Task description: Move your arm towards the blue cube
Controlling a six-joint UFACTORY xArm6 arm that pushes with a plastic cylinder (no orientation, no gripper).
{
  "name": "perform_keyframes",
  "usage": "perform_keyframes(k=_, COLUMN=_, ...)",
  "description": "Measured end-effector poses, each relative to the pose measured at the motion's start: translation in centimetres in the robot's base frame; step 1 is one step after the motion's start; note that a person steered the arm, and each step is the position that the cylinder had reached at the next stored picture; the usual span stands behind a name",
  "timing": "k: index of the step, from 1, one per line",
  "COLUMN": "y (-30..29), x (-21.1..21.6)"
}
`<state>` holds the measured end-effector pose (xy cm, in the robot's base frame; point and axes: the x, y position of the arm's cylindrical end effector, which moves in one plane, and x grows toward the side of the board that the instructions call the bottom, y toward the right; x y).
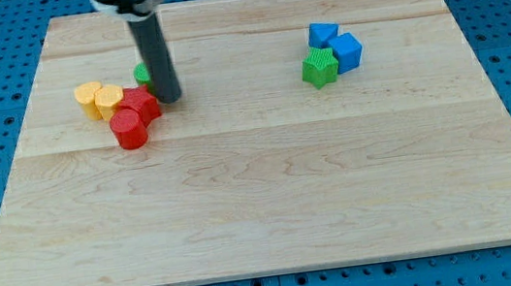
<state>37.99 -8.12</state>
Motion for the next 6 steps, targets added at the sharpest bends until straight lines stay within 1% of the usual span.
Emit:
perform_keyframes(k=1, y=7.1, x=3.4)
perform_keyframes(k=2, y=17.3, x=6.1)
perform_keyframes(k=3, y=29.1, x=5.2)
perform_keyframes(k=4, y=33.3, x=2.8)
perform_keyframes(k=6, y=26.9, x=-3.6)
